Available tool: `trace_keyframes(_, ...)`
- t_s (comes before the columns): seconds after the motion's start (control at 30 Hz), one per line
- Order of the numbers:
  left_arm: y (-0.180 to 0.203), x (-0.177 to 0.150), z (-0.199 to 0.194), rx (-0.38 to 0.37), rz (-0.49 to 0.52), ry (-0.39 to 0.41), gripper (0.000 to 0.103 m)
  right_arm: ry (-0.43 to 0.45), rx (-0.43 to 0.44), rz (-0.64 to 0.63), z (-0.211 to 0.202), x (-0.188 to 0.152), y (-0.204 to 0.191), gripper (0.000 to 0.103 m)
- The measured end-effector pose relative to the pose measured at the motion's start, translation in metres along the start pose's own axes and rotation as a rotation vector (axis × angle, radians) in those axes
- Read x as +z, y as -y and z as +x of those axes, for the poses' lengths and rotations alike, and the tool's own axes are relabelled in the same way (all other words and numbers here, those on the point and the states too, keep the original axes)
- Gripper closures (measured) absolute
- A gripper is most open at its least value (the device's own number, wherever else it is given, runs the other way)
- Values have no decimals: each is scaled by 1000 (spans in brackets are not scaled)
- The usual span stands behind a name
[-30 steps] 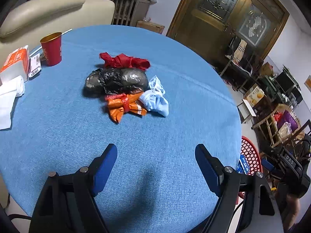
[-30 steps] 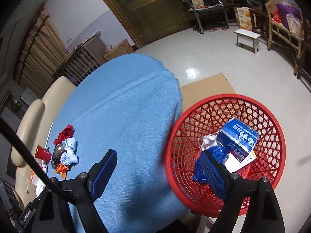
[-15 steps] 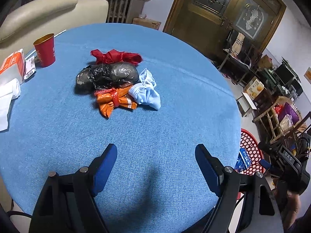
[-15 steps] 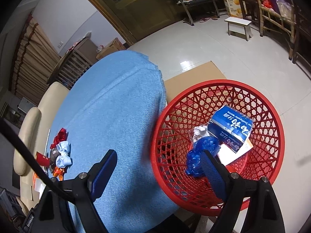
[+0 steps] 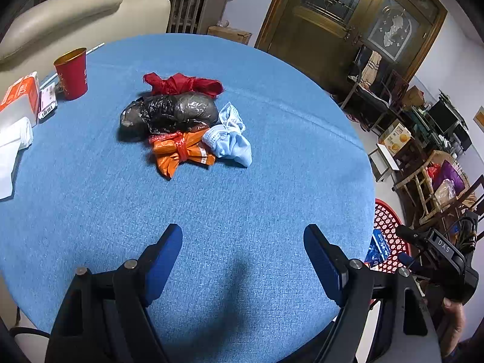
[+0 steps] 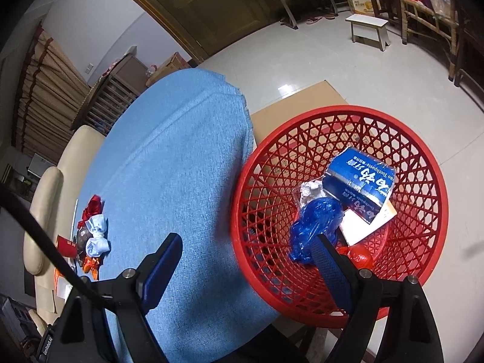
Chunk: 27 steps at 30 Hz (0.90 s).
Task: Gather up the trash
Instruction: 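Move both tools back over the table toward the remaining trash pile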
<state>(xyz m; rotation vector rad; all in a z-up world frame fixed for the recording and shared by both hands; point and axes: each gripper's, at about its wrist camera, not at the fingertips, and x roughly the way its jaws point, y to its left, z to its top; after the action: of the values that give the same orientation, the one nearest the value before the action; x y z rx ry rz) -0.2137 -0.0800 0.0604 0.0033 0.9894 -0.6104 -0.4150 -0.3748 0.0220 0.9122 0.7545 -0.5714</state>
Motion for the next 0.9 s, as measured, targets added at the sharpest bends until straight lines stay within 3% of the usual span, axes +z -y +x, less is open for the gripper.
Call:
trace_keyframes(0.57, 5, -4, 5, 4, 12, -17, 20, -27, -4, 32, 8, -2, 10, 14)
trace_keyframes(0.9, 5, 4, -8, -12, 4, 40, 20, 21, 2, 13, -5, 2, 0, 14)
